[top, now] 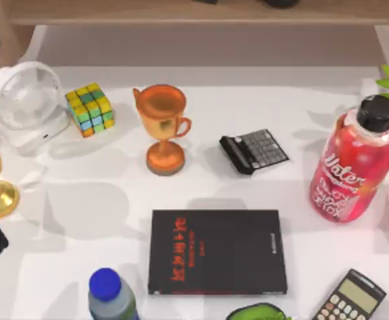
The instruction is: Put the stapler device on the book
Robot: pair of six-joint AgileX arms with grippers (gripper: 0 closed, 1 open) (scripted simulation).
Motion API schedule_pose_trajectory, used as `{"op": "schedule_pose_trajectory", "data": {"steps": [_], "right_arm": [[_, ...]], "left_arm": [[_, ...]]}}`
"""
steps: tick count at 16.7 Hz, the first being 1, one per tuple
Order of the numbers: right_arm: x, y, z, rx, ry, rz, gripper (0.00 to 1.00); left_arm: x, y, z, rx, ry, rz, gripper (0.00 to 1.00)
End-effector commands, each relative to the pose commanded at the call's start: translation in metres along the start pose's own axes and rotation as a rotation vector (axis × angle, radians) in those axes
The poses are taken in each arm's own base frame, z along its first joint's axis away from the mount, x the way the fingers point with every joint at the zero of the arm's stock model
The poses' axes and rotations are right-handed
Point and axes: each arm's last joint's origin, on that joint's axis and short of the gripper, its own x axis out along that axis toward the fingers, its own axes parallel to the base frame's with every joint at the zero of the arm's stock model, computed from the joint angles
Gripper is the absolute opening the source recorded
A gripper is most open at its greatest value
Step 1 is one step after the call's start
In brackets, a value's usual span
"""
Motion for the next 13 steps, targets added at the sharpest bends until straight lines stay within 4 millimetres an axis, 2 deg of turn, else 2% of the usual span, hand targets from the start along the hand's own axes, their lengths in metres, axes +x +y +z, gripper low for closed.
{"op": "schedule_pose_trajectory", "data": {"steps": [3,6,10,13], "right_arm": [[0.0,0.0,0.002,0.0,0.007,0.001,1.0],[0.001,-0.001,0.017,-0.005,0.077,0.004,1.0],[0.015,-0.003,0.062,-0.034,0.258,0.003,1.0],[0.045,-0.007,0.106,-0.077,0.429,0.003,1.0]], "left_arm": [[0.0,0.0,0.0,0.0,0.0,0.0,1.0],[0.0,0.0,0.0,0.0,0.0,0.0,1.0],[0.0,0.0,0.0,0.0,0.0,0.0,1.0],[0.0,0.0,0.0,0.0,0.0,0.0,1.0]]}}
